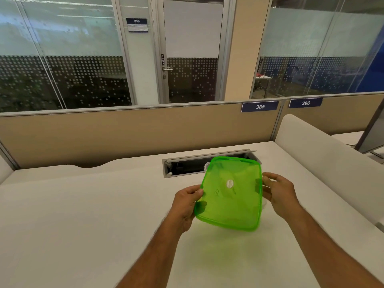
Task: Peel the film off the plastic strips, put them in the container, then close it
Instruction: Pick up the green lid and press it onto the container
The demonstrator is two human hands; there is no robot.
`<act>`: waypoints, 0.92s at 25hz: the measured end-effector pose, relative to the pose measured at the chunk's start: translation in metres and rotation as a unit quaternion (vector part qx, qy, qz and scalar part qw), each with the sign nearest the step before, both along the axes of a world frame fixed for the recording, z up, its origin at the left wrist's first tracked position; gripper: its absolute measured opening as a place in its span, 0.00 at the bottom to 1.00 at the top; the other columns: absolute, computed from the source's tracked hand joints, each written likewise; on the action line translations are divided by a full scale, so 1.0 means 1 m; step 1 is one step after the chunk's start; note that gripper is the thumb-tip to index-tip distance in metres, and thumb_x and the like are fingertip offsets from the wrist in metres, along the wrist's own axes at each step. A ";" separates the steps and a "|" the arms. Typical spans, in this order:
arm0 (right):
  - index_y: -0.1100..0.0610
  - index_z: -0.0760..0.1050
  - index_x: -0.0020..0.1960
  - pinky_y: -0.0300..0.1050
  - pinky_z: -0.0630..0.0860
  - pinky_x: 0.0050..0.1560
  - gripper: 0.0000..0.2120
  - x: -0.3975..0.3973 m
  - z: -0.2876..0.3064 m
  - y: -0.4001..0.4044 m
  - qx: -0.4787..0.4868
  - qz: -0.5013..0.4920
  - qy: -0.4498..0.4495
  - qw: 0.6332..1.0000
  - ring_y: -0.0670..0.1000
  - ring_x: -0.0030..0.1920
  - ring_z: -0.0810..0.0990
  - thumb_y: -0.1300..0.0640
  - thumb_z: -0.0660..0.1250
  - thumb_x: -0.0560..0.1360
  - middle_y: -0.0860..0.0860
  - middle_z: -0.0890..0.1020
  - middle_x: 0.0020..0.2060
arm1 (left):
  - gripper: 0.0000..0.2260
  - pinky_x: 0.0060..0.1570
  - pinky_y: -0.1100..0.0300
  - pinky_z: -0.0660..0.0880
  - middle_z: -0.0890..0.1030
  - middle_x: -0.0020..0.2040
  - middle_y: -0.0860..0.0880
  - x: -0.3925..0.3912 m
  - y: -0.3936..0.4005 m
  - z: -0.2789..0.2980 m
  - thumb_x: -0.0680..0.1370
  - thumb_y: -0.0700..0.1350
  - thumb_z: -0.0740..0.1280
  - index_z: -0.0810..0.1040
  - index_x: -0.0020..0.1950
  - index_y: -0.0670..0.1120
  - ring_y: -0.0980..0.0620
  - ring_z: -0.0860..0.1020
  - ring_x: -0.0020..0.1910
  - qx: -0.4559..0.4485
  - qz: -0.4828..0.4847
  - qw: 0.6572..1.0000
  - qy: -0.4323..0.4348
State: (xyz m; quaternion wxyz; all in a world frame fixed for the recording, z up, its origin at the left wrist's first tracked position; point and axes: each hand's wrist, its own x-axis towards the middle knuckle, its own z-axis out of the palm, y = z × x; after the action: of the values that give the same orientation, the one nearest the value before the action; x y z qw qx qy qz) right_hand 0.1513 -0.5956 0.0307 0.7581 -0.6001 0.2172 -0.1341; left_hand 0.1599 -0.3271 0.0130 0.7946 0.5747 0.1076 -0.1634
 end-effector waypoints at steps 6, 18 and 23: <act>0.60 0.78 0.53 0.47 0.81 0.34 0.13 -0.005 -0.009 0.020 0.074 0.068 0.054 0.993 0.56 0.34 0.83 0.50 0.66 0.77 0.60 0.84 0.39 | 0.13 0.37 0.55 0.82 0.83 0.51 0.43 0.004 -0.015 0.005 0.79 0.35 0.67 0.76 0.63 0.41 0.44 0.83 0.44 -0.024 0.082 0.996 -0.009; 0.60 0.77 0.58 0.47 0.82 0.35 0.21 0.004 -0.017 0.047 0.167 0.120 -0.016 0.979 0.56 0.42 0.86 0.72 0.70 0.67 0.59 0.85 0.49 | 0.23 0.42 0.46 0.84 0.82 0.56 0.35 -0.003 -0.052 0.006 0.72 0.29 0.72 0.68 0.64 0.36 0.38 0.84 0.50 -0.133 0.089 0.987 0.021; 0.57 0.79 0.56 0.44 0.82 0.34 0.13 0.009 -0.013 0.024 0.140 0.087 0.002 0.986 0.51 0.37 0.85 0.69 0.63 0.76 0.54 0.86 0.42 | 0.21 0.40 0.51 0.82 0.85 0.50 0.44 0.003 -0.028 0.006 0.73 0.52 0.74 0.75 0.61 0.44 0.44 0.85 0.45 -0.131 0.108 0.985 0.000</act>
State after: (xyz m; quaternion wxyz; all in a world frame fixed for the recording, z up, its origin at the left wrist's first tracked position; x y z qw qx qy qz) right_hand 0.1605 -0.5711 0.0180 0.8428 -0.5053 0.1822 -0.0344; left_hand 0.1627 -0.3553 0.0188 0.8762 0.4502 0.1469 -0.0890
